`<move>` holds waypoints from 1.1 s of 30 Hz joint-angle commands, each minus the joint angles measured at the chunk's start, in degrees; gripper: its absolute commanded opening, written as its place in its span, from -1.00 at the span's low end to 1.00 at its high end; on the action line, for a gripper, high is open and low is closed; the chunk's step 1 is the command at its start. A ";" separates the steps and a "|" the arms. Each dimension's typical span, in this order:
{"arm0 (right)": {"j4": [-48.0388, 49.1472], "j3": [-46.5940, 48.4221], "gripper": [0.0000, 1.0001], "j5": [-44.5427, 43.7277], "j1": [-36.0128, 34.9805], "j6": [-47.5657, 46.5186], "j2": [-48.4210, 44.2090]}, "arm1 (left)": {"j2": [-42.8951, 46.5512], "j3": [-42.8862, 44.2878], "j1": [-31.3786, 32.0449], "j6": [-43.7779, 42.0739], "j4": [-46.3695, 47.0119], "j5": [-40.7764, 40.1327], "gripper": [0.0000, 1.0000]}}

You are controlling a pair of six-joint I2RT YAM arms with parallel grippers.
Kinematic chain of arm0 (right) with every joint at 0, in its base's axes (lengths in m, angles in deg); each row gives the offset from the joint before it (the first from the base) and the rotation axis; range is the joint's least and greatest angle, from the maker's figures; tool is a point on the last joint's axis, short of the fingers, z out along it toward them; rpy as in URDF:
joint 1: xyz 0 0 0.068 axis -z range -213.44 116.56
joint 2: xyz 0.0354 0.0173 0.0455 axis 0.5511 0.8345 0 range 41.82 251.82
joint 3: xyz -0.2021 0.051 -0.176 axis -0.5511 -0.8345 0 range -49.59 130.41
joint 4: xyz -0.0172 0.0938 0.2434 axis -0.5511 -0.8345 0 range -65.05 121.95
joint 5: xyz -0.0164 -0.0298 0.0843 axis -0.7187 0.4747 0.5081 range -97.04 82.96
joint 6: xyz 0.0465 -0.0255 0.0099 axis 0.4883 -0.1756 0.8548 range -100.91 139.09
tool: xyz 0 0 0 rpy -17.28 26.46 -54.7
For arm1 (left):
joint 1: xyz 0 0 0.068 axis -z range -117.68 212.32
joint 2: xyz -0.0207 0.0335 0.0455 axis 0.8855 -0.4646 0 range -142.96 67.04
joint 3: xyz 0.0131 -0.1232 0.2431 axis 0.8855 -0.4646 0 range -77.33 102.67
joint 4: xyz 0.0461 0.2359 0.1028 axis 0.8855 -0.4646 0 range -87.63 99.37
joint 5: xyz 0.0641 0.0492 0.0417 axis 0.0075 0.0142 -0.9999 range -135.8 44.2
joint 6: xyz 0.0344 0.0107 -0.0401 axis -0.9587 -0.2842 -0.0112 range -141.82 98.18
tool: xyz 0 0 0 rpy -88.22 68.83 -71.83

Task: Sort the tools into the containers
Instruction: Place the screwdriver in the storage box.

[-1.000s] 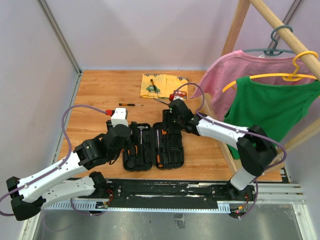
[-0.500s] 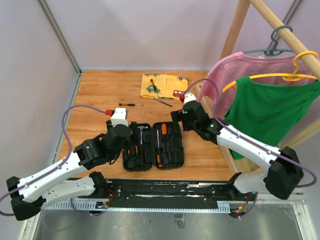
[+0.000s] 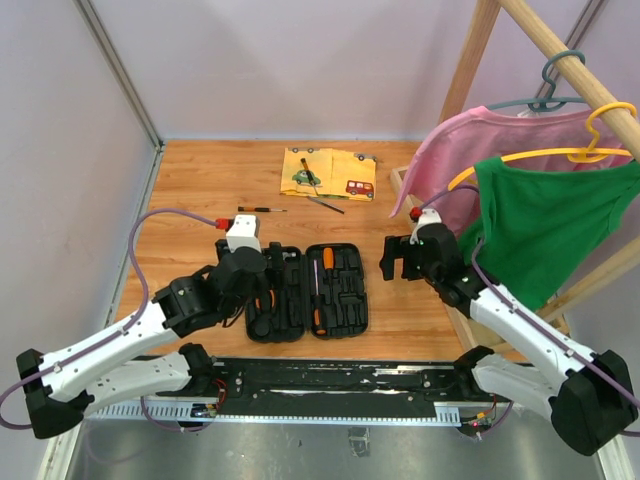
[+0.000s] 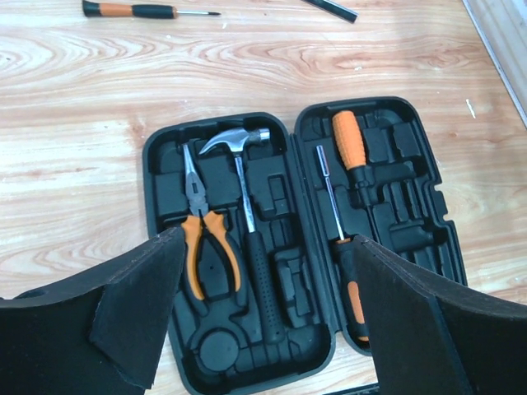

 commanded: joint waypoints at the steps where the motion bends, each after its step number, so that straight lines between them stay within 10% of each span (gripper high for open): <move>1: 5.42 -2.48 0.97 11.84 2.66 2.74 -3.26 | -3.66 1.62 -0.33 0.98 4.88 2.15 0.74; 10: 4.84 -4.22 0.77 19.05 2.61 4.88 -4.78 | -15.59 4.03 -0.47 0.72 13.23 5.81 0.74; 21: 8.65 -5.91 0.26 16.73 -7.34 14.46 -1.46 | -33.29 10.27 -5.13 0.17 20.08 13.14 0.19; 33: 9.76 -5.79 0.20 9.25 -14.49 19.70 2.12 | -47.88 15.90 -8.90 1.19 20.18 20.18 -0.09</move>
